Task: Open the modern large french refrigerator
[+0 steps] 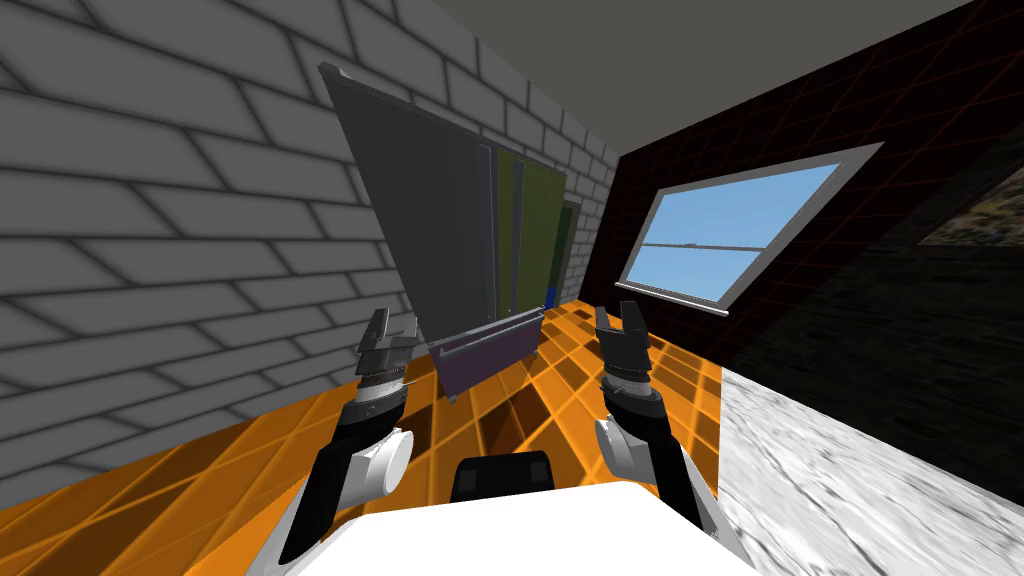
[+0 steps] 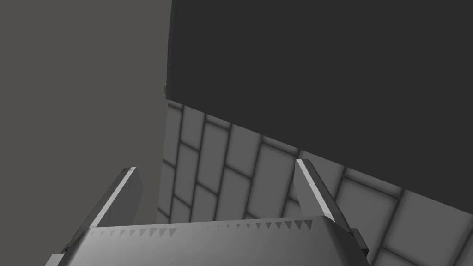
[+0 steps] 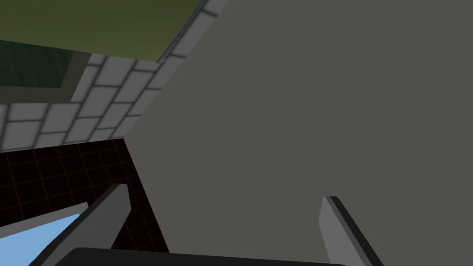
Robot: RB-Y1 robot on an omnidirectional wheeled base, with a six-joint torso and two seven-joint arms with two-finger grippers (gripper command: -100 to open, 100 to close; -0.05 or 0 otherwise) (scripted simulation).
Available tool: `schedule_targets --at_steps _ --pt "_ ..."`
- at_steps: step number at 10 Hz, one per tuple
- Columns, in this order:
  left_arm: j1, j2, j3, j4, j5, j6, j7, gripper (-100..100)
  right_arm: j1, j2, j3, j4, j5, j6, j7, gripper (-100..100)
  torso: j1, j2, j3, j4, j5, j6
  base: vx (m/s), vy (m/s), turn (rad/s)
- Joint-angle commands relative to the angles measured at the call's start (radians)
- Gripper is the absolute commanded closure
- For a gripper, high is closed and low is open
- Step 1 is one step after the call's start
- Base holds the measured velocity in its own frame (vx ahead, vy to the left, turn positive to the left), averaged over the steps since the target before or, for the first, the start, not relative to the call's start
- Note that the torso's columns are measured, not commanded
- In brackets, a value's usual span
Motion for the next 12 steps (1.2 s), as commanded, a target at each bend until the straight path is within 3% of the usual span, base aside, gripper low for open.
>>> schedule_targets --at_steps 1,9,10,12 --pt "0.0 0.0 0.0 0.0 0.0 0.0 0.0 0 0.0 0.0 0.0 0.0 0.0 0.0 0.0 0 0.0 0.04 -0.082 0.041 0.0 0.0 0.0 0.0 0.0" --pt "0.0 0.0 0.0 0.0 0.0 0.0 0.0 0 0.0 0.0 0.0 0.0 0.0 0.0 0.0 0 0.0 0.618 -1.234 0.617 0.0 0.0 0.0 0.0 0.0" --pt "-0.003 0.034 0.002 0.014 0.001 -0.005 0.002 -100 0.0 0.0 0.0 0.0 0.0 0.0 0.0 0 0.0 0.691 -1.382 0.691 0.0 0.0 0.019 0.0 0.007" --pt "-0.008 0.075 0.006 0.047 0.004 -0.015 0.005 -100 0.0 0.0 0.0 0.0 0.0 0.0 0.0 0 0.001 0.733 -1.471 0.734 0.0 0.0 0.035 0.006 0.009"
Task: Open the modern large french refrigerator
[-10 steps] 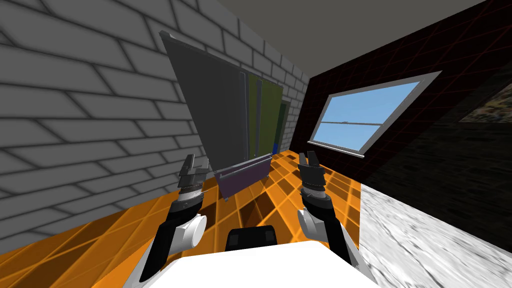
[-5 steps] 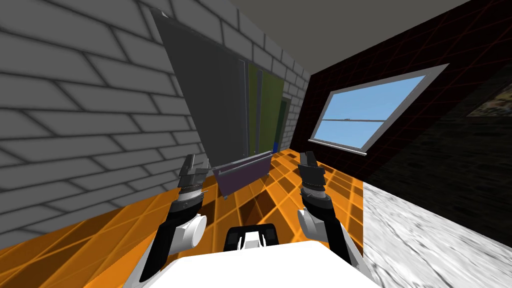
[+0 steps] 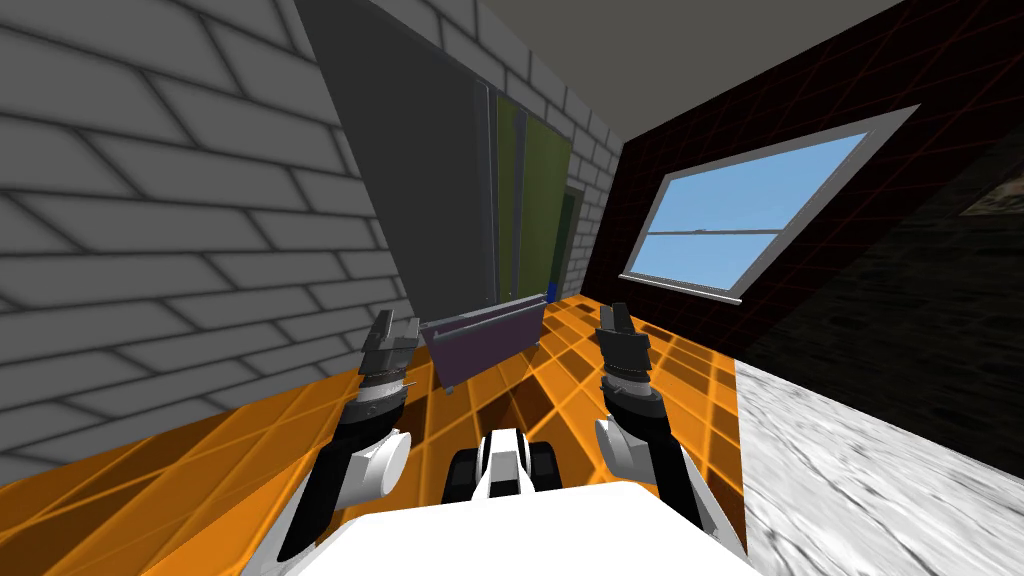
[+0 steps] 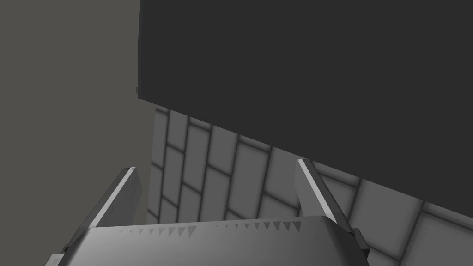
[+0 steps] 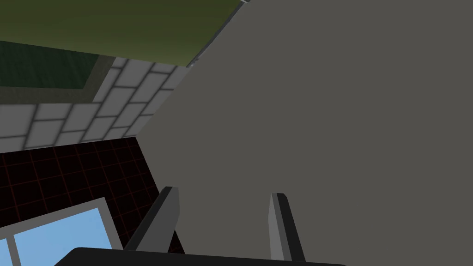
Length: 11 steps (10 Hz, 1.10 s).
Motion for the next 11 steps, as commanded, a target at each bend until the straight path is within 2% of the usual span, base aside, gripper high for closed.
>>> schedule_targets --at_steps 1,5,6,10,11 --pt "-0.006 0.049 0.005 0.047 0.004 -0.017 0.006 -100 0.0 0.0 0.0 0.0 0.0 0.0 0.0 0 0.0 0.002 -0.005 0.003 0.0 0.0 0.048 0.004 0.013" --pt "-0.027 0.087 0.019 0.159 0.014 -0.055 0.02 -100 0.0 0.0 0.0 0.0 0.0 0.0 0.0 0 -0.001 0.005 -0.005 0.004 0.0 0.0 0.076 0.004 0.02" --pt "-0.027 0.087 0.019 0.169 0.014 -0.055 0.02 -100 0.0 0.0 0.0 0.0 0.0 0.0 0.0 0 0.0 0.005 -0.005 0.004 0.0 0.0 0.061 0.004 0.006" --pt "-0.054 0.11 0.038 0.311 0.028 -0.104 0.037 -100 0.0 0.0 0.0 0.0 0.0 0.0 0.0 0 -0.001 0.004 -0.005 0.004 0.0 0.0 0.082 0.007 0.022" --pt "-0.054 0.11 0.038 0.322 0.028 -0.104 0.037 -100 0.0 0.0 0.0 0.0 0.0 0.0 0.0 0 -0.001 0.002 -0.006 0.004 0.0 0.0 0.085 -0.005 0.01"
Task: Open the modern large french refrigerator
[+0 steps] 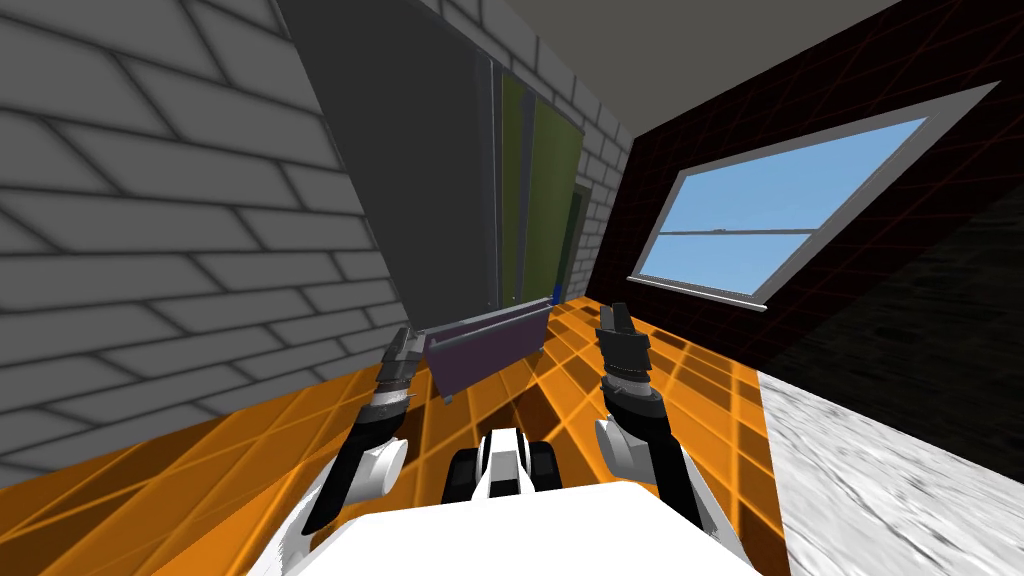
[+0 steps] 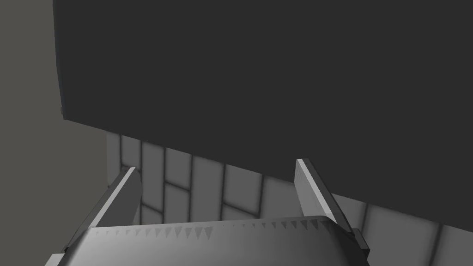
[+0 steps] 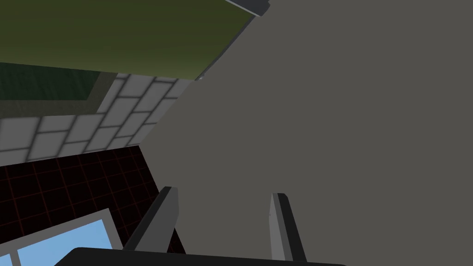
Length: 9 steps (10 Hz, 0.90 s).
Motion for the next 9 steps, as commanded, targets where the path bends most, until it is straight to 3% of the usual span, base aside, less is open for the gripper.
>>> schedule_targets --at_steps 1,4,9 --pt "-0.011 0.01 0.009 0.07 0.007 -0.025 0.01 -100 0.0 0.0 0.0 0.0 0.0 0.0 0.0 0 0.0 0.003 0.001 0.001 0.0 0.0 0.059 0.003 0.015" --pt "-0.032 0.02 0.024 0.183 0.017 -0.062 0.023 -100 0.0 0.0 0.0 0.0 0.0 0.0 0.0 0 0.001 0.003 0.002 0.001 0.0 0.0 0.083 0.003 0.025" --pt "-0.051 0.026 0.037 0.307 0.026 -0.097 0.036 -100 0.0 0.0 0.0 0.0 0.0 0.0 0.0 0 0.0 0.003 0.002 0.001 0.0 0.0 0.065 0.005 0.014"
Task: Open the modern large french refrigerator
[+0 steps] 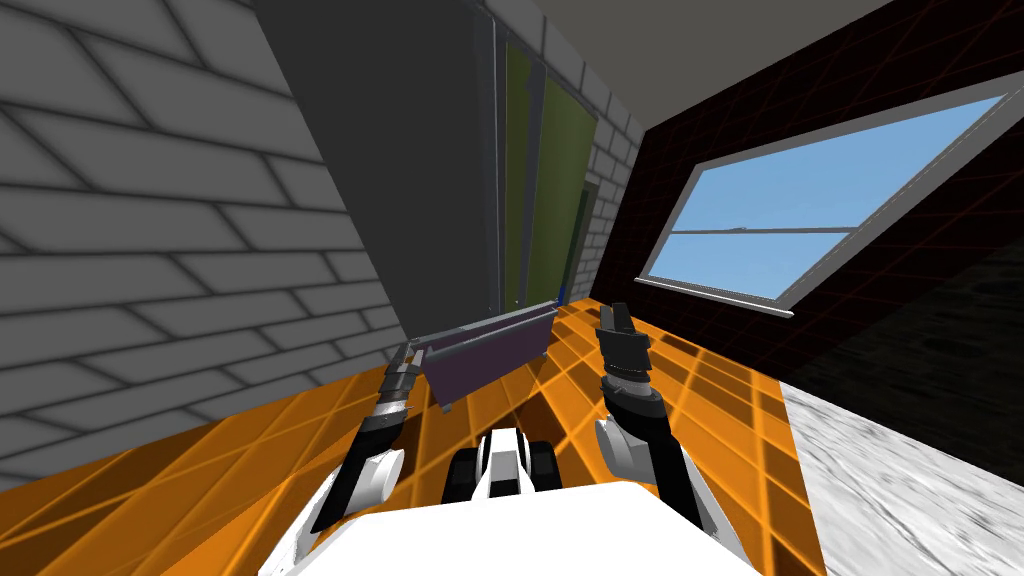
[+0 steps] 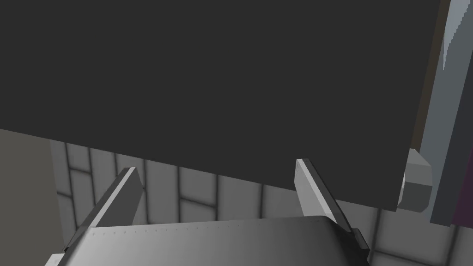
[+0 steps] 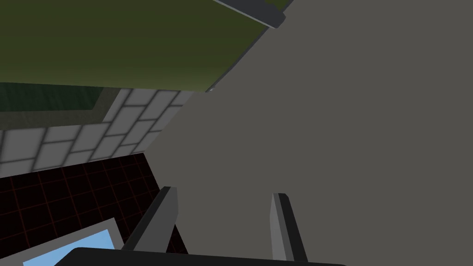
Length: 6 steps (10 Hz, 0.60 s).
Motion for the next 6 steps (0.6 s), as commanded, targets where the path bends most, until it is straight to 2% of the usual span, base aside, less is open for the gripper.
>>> schedule_targets --at_steps 1,6 --pt "-0.01 0.001 0.007 0.073 0.005 -0.024 0.007 -100 0.0 0.0 0.0 0.0 0.0 0.0 0.0 0 0.0 0.0 0.0 0.0 0.0 0.0 0.073 -0.005 0.022" --pt "-0.043 0.004 0.029 0.25 0.021 -0.082 0.028 -100 0.0 0.0 0.0 0.0 0.0 0.0 0.0 0 0.001 -0.001 0.0 0.0 0.0 0.0 0.097 0.007 0.023"
